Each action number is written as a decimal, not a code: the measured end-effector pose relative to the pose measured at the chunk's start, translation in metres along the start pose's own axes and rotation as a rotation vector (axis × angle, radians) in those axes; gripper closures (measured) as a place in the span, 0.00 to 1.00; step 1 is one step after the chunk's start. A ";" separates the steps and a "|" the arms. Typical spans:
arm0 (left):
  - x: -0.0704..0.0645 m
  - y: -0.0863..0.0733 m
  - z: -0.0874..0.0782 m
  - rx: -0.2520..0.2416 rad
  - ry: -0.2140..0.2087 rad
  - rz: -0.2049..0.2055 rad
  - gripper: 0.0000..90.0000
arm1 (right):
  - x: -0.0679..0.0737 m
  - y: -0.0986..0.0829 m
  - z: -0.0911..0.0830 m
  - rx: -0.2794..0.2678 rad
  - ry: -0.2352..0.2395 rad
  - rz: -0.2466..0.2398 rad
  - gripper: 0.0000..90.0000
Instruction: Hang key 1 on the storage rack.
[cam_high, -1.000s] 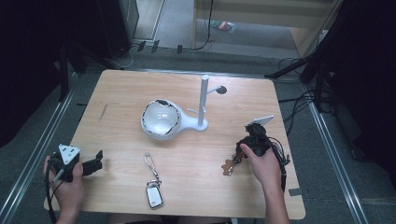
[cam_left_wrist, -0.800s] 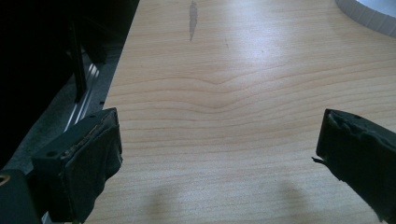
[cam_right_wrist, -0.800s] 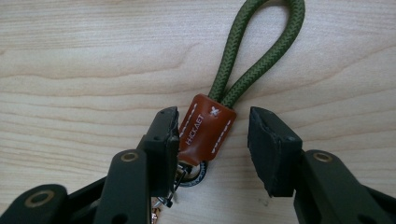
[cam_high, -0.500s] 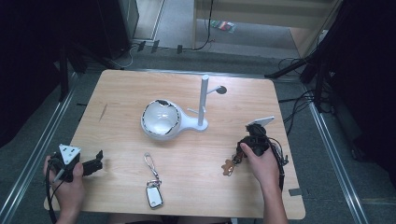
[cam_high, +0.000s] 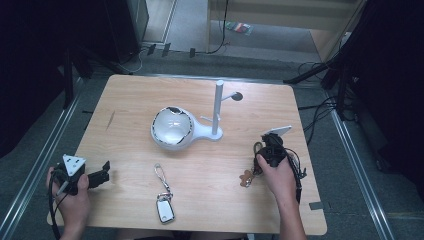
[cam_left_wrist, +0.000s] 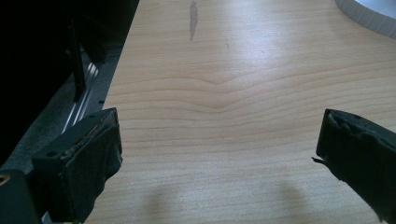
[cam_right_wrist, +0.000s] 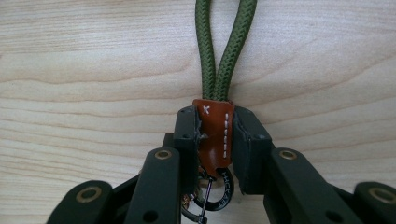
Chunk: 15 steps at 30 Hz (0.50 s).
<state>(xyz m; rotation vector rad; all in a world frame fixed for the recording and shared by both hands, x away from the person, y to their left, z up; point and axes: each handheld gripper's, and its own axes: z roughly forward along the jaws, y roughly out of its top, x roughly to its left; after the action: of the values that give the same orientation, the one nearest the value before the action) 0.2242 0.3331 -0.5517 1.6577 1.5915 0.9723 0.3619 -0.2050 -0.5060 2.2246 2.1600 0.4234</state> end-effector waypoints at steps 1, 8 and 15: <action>0.000 0.000 0.000 0.000 0.002 0.001 0.00 | 0.002 -0.001 0.000 0.000 -0.004 0.007 0.83; 0.001 0.000 -0.001 -0.001 0.000 -0.007 0.00 | 0.002 -0.008 0.000 -0.058 0.002 -0.033 0.86; 0.001 0.000 -0.001 -0.009 -0.002 -0.014 0.00 | 0.006 -0.013 0.000 -0.107 -0.022 -0.094 0.88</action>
<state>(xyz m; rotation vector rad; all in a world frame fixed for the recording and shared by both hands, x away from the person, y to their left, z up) 0.2234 0.3343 -0.5516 1.6388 1.5936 0.9686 0.3489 -0.1981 -0.5077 2.0545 2.1651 0.4962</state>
